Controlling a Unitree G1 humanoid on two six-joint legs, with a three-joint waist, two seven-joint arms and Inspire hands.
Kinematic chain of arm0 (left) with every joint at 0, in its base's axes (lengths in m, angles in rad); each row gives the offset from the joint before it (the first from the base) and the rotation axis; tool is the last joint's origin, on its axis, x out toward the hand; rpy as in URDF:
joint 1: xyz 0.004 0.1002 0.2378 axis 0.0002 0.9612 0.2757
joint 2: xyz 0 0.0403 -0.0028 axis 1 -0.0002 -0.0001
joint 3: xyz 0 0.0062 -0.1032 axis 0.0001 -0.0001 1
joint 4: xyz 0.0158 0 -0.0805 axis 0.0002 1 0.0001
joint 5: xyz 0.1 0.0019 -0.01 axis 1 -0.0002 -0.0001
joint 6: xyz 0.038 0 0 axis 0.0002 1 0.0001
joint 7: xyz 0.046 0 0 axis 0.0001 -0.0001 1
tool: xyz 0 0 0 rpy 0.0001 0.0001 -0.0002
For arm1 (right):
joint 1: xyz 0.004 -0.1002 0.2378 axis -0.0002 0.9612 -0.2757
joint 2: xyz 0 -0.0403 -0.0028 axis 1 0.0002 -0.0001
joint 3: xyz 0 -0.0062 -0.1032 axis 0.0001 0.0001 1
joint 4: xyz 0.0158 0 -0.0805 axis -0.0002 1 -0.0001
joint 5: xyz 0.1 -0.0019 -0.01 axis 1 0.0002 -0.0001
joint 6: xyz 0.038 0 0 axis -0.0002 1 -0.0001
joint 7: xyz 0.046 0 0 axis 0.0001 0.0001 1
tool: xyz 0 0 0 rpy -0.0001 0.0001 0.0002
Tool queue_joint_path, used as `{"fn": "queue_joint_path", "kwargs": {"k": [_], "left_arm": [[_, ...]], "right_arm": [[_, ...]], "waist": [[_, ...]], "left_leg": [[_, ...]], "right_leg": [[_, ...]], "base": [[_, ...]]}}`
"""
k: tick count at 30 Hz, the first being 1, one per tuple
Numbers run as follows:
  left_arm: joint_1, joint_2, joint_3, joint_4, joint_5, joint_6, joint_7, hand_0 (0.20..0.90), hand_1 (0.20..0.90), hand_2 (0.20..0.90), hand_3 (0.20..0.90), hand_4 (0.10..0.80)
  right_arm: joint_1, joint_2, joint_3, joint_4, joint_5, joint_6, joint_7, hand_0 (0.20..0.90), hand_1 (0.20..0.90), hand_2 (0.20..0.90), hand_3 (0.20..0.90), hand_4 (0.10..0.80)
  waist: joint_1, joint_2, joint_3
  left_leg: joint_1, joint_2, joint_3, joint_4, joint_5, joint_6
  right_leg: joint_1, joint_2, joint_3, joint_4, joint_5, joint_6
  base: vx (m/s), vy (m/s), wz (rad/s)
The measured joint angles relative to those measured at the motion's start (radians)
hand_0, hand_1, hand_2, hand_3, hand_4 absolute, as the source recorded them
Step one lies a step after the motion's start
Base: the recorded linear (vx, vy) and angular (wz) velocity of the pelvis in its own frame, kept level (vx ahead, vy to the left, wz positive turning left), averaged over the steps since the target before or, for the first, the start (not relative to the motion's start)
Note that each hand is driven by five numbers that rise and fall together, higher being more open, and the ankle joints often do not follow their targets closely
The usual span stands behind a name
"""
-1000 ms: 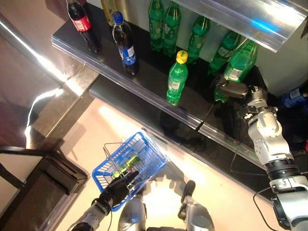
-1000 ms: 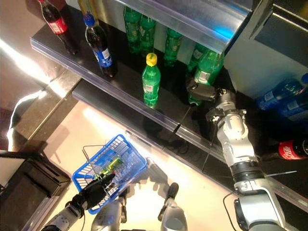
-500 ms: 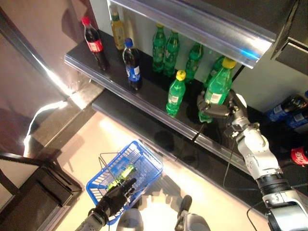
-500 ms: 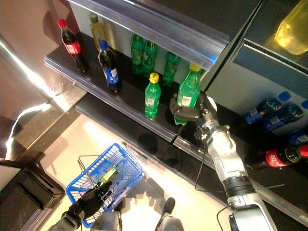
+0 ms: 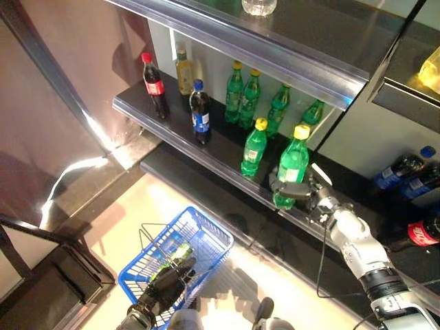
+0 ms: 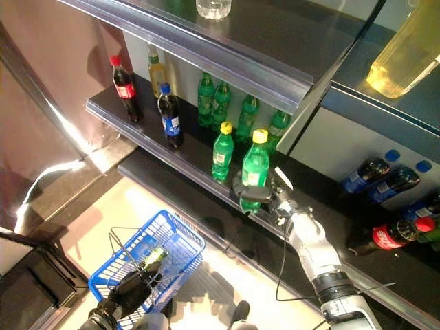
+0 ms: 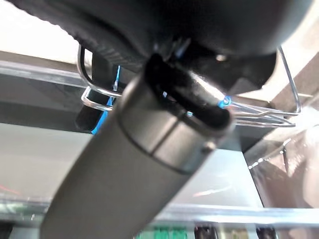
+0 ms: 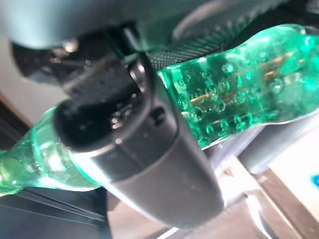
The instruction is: Pick up the drink and place into the basket.
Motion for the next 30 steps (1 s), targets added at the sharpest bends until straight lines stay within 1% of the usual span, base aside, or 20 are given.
{"fn": "queue_joint_path", "kwargs": {"k": [5,7,8,15,19,21,22,26,28,30], "left_arm": [[0.008,-0.003,-0.006,-0.088,-0.054,0.01,-0.016,0.3,0.3,0.3,0.2,0.1],[0.009,-0.003,-0.013,-0.141,-0.065,0.01,-0.016,0.3,0.3,0.3,0.2,0.1],[0.008,-0.003,-0.02,-0.171,-0.079,0.01,-0.016,0.3,0.3,0.3,0.2,0.1],[0.006,0.003,-0.069,-0.315,-0.115,0.009,-0.012,0.3,0.3,0.3,0.2,0.1],[0.007,0.005,-0.098,-0.384,-0.119,0.009,-0.004,0.3,0.3,0.3,0.2,0.1],[0.007,0.01,-0.109,-0.422,-0.121,0.009,0.0,0.3,0.3,0.3,0.2,0.1],[0.008,0.018,-0.122,-0.455,-0.122,0.01,0.013,0.3,0.3,0.3,0.2,0.1],[0.008,0.026,-0.132,-0.524,-0.122,0.011,0.018,0.3,0.3,0.3,0.2,0.1],[0.008,0.046,-0.154,-0.557,-0.123,0.011,0.019,0.3,0.3,0.3,0.2,0.1],[0.008,0.048,-0.16,-0.581,-0.122,0.02,0.02,0.3,0.3,0.3,0.2,0.1]], "right_arm": [[0.023,0.026,0.037,-0.008,-0.009,0.019,0.022,0.3,0.3,0.3,0.2,0.1],[0.054,0.026,0.04,-0.057,-0.017,0.024,0.025,0.3,0.3,0.3,0.2,0.1],[0.066,0.026,0.042,-0.083,-0.017,0.026,0.033,0.3,0.3,0.3,0.2,0.1],[0.084,0.029,0.063,-0.162,-0.017,0.026,0.057,0.3,0.3,0.3,0.2,0.1],[0.09,0.029,0.064,-0.179,-0.018,0.017,0.057,0.3,0.3,0.3,0.2,0.1],[0.097,0.026,0.065,-0.196,-0.02,0.013,0.057,0.3,0.3,0.3,0.2,0.1],[0.097,0.026,0.07,-0.197,-0.021,0.006,0.057,0.3,0.3,0.3,0.2,0.1],[0.097,0.025,0.092,-0.198,-0.024,-0.023,0.058,0.3,0.3,0.3,0.2,0.1],[0.097,0.024,0.101,-0.198,-0.026,-0.031,0.058,0.3,0.3,0.3,0.2,0.1],[0.097,0.024,0.104,-0.198,-0.027,-0.032,0.058,0.3,0.3,0.3,0.2,0.1]], "waist": [[0.004,0.0,0.0],[0.004,0.0,0.0],[0.002,0.0,0.0],[0.02,0.0,0.0],[0.031,0.0,0.0],[0.029,0.0,0.0],[0.032,0.0,0.0],[0.037,0.0,0.0],[0.048,0.0,0.0],[0.059,0.0,0.0]], "left_leg": [[-0.003,-0.002,-0.006,0.0,0.002,0.001],[-0.011,-0.003,-0.018,0.0,0.005,0.002],[-0.016,-0.004,-0.025,0.0,0.01,0.002],[-0.017,-0.005,-0.035,0.0,0.014,0.001],[-0.019,-0.007,-0.043,0.0,0.015,0.002],[-0.025,-0.008,-0.057,0.0,0.018,0.002],[-0.026,-0.009,-0.06,0.0,0.02,0.002],[-0.035,-0.012,-0.075,0.0,0.024,0.002],[-0.035,-0.014,-0.076,0.0,0.024,0.002],[-0.035,-0.014,-0.078,0.0,0.025,0.001]], "right_leg": [[0.001,-0.002,-0.004,0.0,0.0,0.0],[0.001,-0.002,-0.019,0.0,0.0,0.0],[0.001,-0.003,-0.026,0.0,0.0,0.0],[0.007,-0.004,-0.029,0.0,-0.002,0.003],[0.011,-0.005,-0.036,0.0,-0.003,0.004],[0.014,-0.006,-0.051,0.0,-0.005,0.005],[0.014,-0.006,-0.053,0.0,-0.005,0.005],[0.015,-0.006,-0.054,0.0,-0.007,0.009],[0.016,-0.005,-0.055,0.0,-0.008,0.008],[0.017,-0.005,-0.056,0.0,-0.009,0.009]], "base": [[0.012,0.005,0.04],[0.0,0.003,0.16],[-0.003,0.001,0.16],[-0.014,-0.003,0.05],[-0.019,-0.003,0.07],[-0.021,-0.003,0.17],[-0.021,-0.001,0.11],[-0.025,0.0,0.11],[-0.016,0.004,0.02],[-0.009,0.001,0.03]]}}
